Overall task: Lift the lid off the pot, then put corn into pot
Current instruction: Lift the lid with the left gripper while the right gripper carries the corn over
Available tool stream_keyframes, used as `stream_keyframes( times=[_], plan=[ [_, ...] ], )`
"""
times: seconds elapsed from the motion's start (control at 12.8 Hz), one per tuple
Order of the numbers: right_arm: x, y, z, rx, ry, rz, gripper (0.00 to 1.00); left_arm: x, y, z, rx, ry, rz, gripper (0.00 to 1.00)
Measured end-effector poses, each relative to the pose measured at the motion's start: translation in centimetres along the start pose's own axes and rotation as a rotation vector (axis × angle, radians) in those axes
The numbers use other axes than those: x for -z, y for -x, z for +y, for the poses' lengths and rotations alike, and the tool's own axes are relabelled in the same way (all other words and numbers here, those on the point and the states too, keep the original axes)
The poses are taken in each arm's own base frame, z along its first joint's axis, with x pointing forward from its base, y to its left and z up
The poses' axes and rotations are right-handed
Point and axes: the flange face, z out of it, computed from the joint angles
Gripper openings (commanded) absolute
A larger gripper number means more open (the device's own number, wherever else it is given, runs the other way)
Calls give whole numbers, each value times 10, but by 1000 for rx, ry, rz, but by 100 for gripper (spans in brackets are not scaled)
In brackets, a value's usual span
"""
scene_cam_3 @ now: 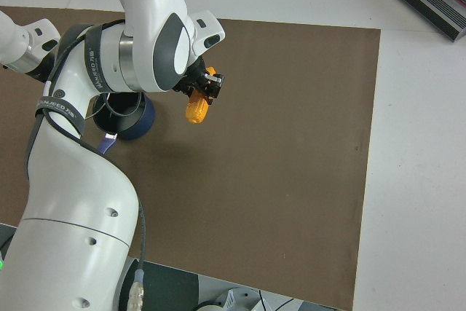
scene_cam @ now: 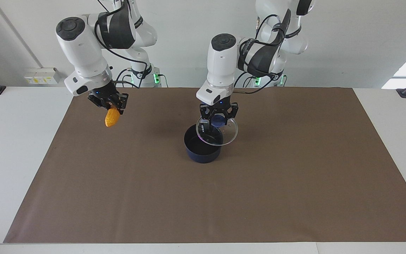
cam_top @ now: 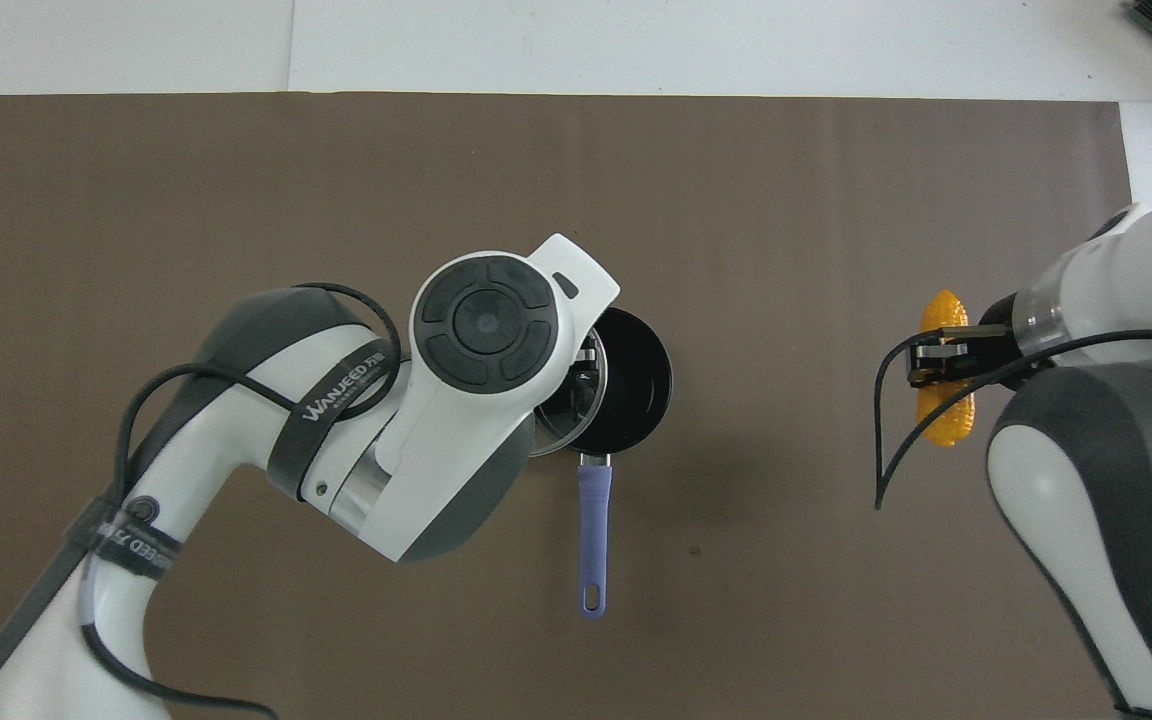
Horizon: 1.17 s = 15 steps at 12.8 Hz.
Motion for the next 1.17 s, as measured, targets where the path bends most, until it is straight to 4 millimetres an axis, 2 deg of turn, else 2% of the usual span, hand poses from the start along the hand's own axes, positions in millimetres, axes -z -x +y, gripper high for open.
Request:
stream_keyframes(
  times=[0.08, 0.39, 0.54, 0.78, 1.01, 1.17],
  plan=[
    [0, 5, -18, 31, 2, 1, 0, -4, -1, -19, -1, 2, 5, 0],
    [-15, 5, -60, 76, -7, 51, 0, -43, -4, -103, -56, 9, 29, 0],
    [-33, 1, -101, 91, -20, 88, 0, -62, -3, -149, -112, -6, 10, 0],
    [-65, 3, -167, 106, -66, 103, 0, -81, -5, -206, -176, -24, -23, 0],
    [-93, 0, -209, 95, -162, 113, 0, -93, -16, -264, -223, -25, -12, 0],
    [-109, -1, -229, 86, -182, 129, 0, -99, -20, -303, -249, -12, -11, 0]
  ],
)
